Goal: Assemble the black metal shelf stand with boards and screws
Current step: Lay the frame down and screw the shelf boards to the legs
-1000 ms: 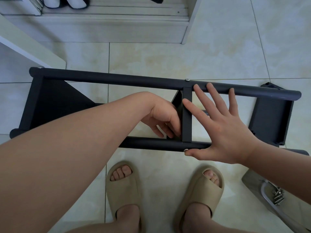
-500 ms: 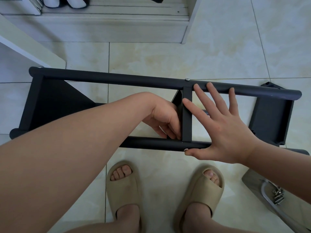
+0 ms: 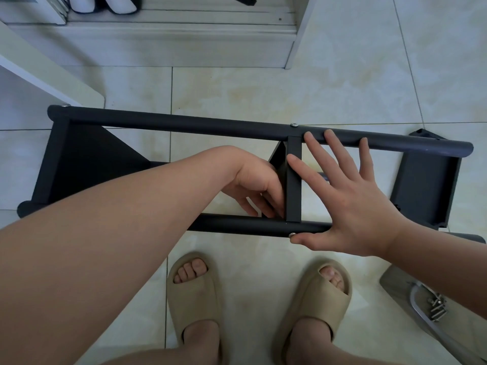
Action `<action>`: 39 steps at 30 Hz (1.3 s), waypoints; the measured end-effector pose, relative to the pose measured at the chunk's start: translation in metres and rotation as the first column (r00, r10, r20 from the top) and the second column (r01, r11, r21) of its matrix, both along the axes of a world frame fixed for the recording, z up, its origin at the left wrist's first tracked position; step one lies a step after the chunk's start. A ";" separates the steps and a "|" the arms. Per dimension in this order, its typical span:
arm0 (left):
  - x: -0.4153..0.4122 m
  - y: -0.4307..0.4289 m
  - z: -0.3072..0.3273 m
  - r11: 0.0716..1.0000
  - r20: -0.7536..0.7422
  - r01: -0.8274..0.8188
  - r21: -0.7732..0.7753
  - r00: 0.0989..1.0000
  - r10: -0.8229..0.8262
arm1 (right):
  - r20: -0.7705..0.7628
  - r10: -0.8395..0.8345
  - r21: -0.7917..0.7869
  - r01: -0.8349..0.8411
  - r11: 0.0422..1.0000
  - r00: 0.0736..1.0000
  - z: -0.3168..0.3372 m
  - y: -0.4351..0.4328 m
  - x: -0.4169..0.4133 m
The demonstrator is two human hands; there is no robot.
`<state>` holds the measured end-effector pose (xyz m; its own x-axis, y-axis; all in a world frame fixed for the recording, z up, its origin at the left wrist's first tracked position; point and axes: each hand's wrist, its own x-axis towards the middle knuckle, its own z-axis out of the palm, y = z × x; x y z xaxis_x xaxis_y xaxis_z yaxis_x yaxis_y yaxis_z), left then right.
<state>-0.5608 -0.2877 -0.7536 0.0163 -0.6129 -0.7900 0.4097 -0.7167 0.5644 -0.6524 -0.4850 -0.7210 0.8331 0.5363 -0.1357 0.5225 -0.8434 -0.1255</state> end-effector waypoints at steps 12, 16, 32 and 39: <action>-0.001 -0.003 -0.001 1.000 0.055 -0.007 0.004 0.998 0.007 | -0.004 -0.004 0.005 0.004 1.000 1.000 0.001 0.001 0.000; 0.000 -0.002 -0.001 1.000 0.050 -0.013 -0.001 0.999 0.013 | -0.004 -0.003 0.003 0.003 1.000 1.000 0.001 0.000 0.000; 0.003 0.001 0.002 0.999 0.026 -0.029 0.017 0.999 0.029 | -0.005 0.001 -0.004 -0.001 1.000 1.000 0.000 0.000 0.000; -0.001 -0.001 0.003 1.000 0.026 0.017 0.015 0.999 -0.018 | 0.002 0.001 0.009 -0.001 1.000 1.000 0.000 -0.001 0.000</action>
<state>-0.5623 -0.2889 -0.7511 0.0265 -0.6015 -0.7985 0.3821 -0.7320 0.5641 -0.6524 -0.4856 -0.7213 0.8331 0.5379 -0.1290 0.5232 -0.8419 -0.1320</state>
